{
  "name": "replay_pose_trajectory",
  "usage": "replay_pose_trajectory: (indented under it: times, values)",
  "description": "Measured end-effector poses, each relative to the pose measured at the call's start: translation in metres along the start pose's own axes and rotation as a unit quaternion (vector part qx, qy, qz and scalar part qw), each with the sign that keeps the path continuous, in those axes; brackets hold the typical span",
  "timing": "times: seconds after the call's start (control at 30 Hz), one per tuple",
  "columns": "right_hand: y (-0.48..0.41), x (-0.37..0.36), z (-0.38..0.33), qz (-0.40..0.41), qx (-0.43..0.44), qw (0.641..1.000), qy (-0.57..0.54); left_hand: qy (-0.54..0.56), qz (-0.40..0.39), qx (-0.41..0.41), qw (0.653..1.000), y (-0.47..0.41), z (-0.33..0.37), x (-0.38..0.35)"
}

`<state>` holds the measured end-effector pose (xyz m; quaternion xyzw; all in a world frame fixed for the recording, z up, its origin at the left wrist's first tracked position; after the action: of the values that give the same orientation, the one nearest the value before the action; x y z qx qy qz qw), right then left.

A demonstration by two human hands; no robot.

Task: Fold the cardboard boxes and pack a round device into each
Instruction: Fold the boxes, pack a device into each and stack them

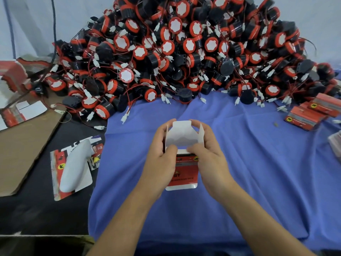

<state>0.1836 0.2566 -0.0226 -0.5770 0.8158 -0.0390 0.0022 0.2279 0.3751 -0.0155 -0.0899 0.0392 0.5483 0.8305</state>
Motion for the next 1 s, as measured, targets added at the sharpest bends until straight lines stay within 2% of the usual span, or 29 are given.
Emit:
replay_pose_trajectory:
  times: [0.07, 0.17, 0.33, 0.6, 0.9, 1.0]
  values:
    - [0.001, -0.003, -0.001, -0.005, 0.0, 1.0, -0.004, 0.039, -0.006, 0.017, 0.999, 0.001, -0.002, -0.002]
    - [0.002, -0.003, 0.0, -0.011, -0.026, 0.998, -0.056, 0.152, 0.007, 0.066, 0.986, 0.002, -0.007, 0.002]
    - [0.003, 0.0, -0.006, 0.0, -0.016, 0.998, -0.058, 0.108, 0.014, 0.023, 0.994, 0.004, 0.004, 0.005]
    - [0.004, 0.0, -0.005, 0.041, -0.012, 0.999, -0.026, 0.035, 0.013, 0.022, 0.999, 0.003, 0.003, 0.004]
    - [0.005, 0.002, -0.011, 0.025, -0.03, 0.998, -0.053, 0.121, -0.009, 0.051, 0.991, 0.004, 0.007, -0.003]
    - [0.007, 0.002, -0.016, 0.031, -0.024, 0.998, -0.049, 0.129, 0.02, 0.064, 0.989, 0.006, 0.007, 0.0]
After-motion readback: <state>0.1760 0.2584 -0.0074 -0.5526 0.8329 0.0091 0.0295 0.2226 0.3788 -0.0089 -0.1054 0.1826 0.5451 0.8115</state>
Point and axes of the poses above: each hand's wrist, its own y-axis away from the middle knuckle, its own x-axis out of the back of the hand, z = x × y, the point moved 9 cm from there along -y, towards the middle knuckle, and after that the axes turned 8 degrees about y, right-handed, at the moved point
